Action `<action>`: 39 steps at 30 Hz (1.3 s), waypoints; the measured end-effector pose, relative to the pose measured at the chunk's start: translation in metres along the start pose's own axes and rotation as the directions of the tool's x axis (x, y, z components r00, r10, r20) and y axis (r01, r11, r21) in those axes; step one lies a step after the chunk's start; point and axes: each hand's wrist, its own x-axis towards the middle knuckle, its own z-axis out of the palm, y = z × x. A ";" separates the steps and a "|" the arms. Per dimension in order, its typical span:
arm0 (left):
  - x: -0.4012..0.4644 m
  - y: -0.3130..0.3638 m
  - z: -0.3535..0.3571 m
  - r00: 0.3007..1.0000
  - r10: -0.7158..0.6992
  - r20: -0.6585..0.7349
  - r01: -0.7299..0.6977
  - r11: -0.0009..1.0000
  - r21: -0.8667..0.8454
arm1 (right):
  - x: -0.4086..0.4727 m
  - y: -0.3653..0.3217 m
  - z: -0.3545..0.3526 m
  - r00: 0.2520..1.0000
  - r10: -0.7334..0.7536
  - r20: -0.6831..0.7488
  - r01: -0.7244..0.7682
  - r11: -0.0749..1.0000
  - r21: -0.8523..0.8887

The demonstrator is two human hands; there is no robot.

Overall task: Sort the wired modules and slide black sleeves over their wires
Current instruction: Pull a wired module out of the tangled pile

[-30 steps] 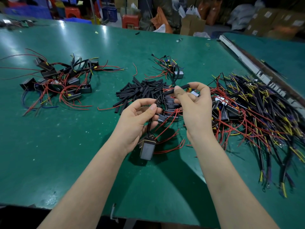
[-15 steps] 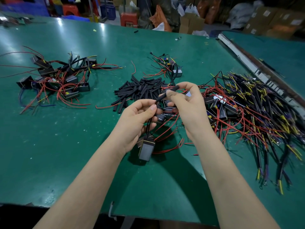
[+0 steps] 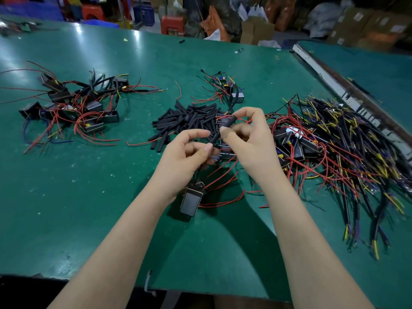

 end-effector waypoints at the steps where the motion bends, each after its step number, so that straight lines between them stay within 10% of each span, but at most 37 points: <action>1: 0.000 0.000 -0.001 1.000 0.025 0.011 -0.026 0.999 0.036 | 0.000 0.000 0.000 1.000 -0.003 0.021 0.003 1.000 0.005; 17: 0.002 -0.003 -0.019 0.979 -0.052 0.198 -0.062 0.844 0.532 | -0.002 0.004 -0.007 0.994 -0.002 0.110 0.022 0.984 -0.179; 35: -0.002 -0.002 0.002 0.995 0.102 0.012 -0.102 0.967 0.235 | -0.002 0.000 0.001 0.982 -0.179 -0.066 0.175 0.982 -0.070; 39: -0.001 -0.004 0.003 0.992 0.128 0.023 -0.127 0.915 0.382 | -0.004 0.002 0.003 0.970 -0.228 -0.091 0.216 0.969 -0.119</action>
